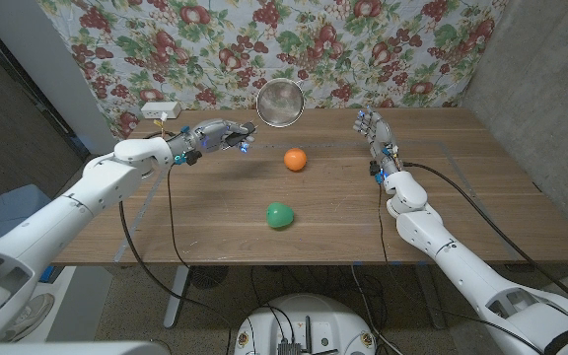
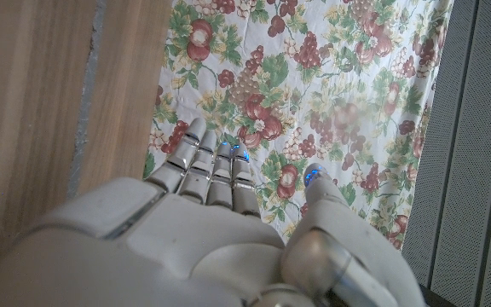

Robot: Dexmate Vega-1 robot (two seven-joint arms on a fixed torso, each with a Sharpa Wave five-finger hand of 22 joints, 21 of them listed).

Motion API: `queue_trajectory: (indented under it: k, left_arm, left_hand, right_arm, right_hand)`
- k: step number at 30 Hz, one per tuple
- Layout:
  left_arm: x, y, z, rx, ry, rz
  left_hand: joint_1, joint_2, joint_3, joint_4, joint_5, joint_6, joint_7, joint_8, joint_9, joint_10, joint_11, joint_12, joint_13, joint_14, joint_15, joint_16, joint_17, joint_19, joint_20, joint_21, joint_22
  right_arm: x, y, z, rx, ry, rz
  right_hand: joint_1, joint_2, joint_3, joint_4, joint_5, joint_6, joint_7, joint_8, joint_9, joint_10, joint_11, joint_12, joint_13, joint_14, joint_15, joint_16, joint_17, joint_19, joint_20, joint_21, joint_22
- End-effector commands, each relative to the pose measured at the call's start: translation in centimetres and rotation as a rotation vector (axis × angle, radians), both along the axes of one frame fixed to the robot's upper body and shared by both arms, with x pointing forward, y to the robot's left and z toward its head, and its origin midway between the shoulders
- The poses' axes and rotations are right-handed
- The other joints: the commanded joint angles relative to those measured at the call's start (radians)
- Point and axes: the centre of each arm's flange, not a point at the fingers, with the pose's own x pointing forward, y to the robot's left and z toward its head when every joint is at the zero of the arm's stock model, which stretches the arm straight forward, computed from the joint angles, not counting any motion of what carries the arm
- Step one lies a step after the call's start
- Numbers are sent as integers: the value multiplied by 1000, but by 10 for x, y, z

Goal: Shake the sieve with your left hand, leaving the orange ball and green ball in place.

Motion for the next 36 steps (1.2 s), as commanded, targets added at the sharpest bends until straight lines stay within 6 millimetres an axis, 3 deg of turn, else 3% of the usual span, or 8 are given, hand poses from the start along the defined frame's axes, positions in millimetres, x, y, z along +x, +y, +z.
queue_trajectory:
  k: [1, 20, 36]
  left_arm:
    - [1, 8, -12, -88, 183, 120]
    - [-2, 12, -17, -57, 397, 186]
    - [-5, 9, -17, -41, 350, 152]
  left_hand:
    - [15, 11, 18, 2, 2, 65, 29, 6, 1, 75, -67, 8, -1, -3, -54, 10, 6, 18, -105, 9, 4]
    - [41, 19, 36, -24, -10, 64, 84, -3, -7, 79, -32, 6, -6, 22, -52, 20, 6, 64, -101, 32, 5]
    - [44, 19, 44, -23, -15, 59, 83, -9, -11, 88, -29, 8, -8, 31, -50, 23, 4, 75, -102, 37, 3]
  right_arm:
    - [1, 0, 1, 0, 0, -2]
    - [0, 0, 0, 4, -4, -1]
    - [-6, -1, -3, 4, -5, -1]
  right_hand:
    - [7, 0, 7, 2, 2, 0, 5, 6, 2, -4, 1, 6, 2, -5, 2, 6, 1, 4, 2, -2, 5]
    - [5, 0, 9, 2, 1, 0, 5, 6, 2, -3, 0, 7, 0, -5, 1, 7, -3, 7, 2, -7, 6]
    - [4, 0, 11, 1, 2, 0, 5, 6, 1, -3, 1, 8, -2, -6, 2, 8, -6, 9, 2, -12, 6]
